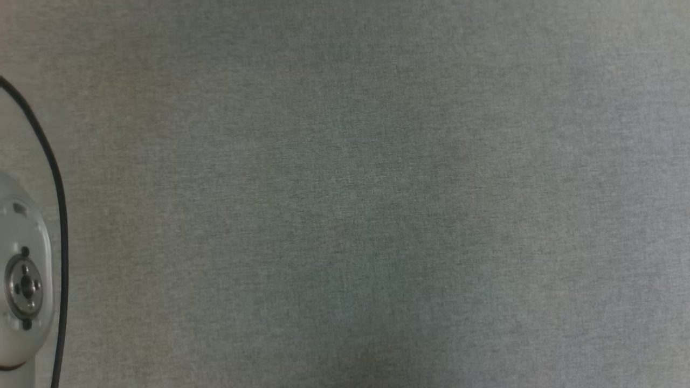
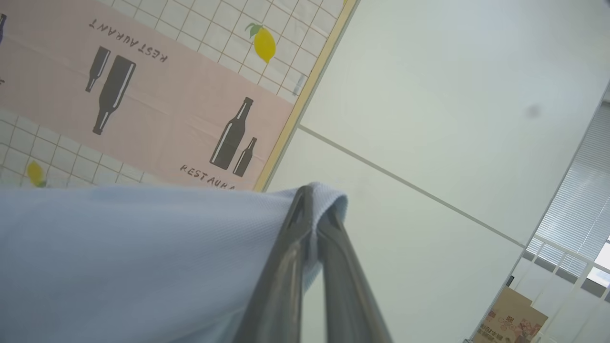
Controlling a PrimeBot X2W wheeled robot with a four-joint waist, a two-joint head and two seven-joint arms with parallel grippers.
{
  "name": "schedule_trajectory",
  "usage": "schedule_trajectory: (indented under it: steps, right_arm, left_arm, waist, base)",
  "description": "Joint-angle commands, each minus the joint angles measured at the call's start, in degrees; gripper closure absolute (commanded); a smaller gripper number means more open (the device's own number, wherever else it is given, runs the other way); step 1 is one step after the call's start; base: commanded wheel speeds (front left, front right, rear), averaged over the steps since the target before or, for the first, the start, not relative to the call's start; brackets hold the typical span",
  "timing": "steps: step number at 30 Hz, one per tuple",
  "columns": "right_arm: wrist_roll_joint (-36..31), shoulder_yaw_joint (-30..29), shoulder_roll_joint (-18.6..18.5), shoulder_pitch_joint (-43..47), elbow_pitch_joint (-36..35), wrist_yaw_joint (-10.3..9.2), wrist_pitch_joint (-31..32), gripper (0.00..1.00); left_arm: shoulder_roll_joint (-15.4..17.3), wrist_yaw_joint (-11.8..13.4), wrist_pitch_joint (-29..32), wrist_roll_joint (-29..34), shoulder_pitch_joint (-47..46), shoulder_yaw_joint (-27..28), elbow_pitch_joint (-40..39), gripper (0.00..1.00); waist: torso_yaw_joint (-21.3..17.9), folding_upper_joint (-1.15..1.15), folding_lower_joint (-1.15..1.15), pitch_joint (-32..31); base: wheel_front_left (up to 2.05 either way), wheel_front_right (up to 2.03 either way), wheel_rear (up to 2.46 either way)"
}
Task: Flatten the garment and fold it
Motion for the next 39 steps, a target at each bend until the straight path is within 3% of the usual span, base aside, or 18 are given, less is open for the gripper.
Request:
schedule_trajectory:
  steps: [1, 7, 11, 16, 22, 28, 35, 39]
  right_arm:
    - [0.1, -0.2, 0.6, 1.0, 1.3, -0.1, -0.9, 1.0]
    - [4.7, 3.5, 1.7, 11.5, 7.2, -0.1, -3.6, 1.0]
    - [9.6, 7.9, 1.4, 22.0, 8.3, -0.1, -4.4, 1.0]
    - [17.3, 11.1, -0.6, 36.2, 5.0, -0.1, -2.4, 1.0]
    - [23.2, 8.5, -3.3, 54.7, -4.7, -0.1, 4.1, 1.0]
    - [24.9, -0.1, -1.4, 74.1, -17.3, -0.1, 10.4, 1.0]
    - [22.3, -9.5, 7.0, 90.7, -28.4, -0.1, 17.1, 1.0]
    - [20.3, -13.8, 11.6, 97.3, -31.5, -0.1, 20.2, 1.0]
  left_arm:
    - [0.3, -0.8, -0.2, -0.2, 0.8, -0.2, 1.4, 1.0]
    - [1.4, -5.2, 1.2, -0.5, 11.6, -2.3, 8.1, 1.0]
    - [1.7, -7.8, 5.2, -1.0, 22.8, -4.9, 10.4, 1.0]
    - [0.9, -9.3, 12.2, -4.5, 39.1, -6.8, 8.8, 1.0]
    - [0.0, -9.7, 20.8, -9.7, 57.5, -7.5, 2.1, 1.0]
    - [-2.1, -7.5, 24.1, -15.6, 74.0, -4.5, -8.8, 1.0]
    - [-3.8, -1.5, 26.5, -16.4, 90.8, -2.4, -17.8, 1.0]
    - [-4.8, 0.4, 27.6, -16.9, 96.9, -2.1, -21.7, 1.0]
  waist:
    - [-0.3, 0.0, -0.01, 0.3]
    - [0.1, 0.0, -0.01, -2.4]
    - [0.5, 0.0, -0.01, -5.5]
    - [1.2, 0.0, -0.01, -10.9]
    - [1.9, 0.0, -0.01, -16.5]
    - [2.0, 0.0, -0.01, -19.8]
    - [1.5, 0.0, -0.01, -22.9]
    - [1.9, 0.0, -0.01, -24.1]
  base:
    - [0.0, 0.0, 0.0]
    - [0.0, 0.0, 0.0]
    - [0.0, 0.0, 0.0]
    - [0.0, 0.0, 0.0]
    - [0.0, 0.0, 0.0]
    - [0.0, 0.0, 0.0]
    - [0.0, 0.0, 0.0]
    - [0.0, 0.0, 0.0]
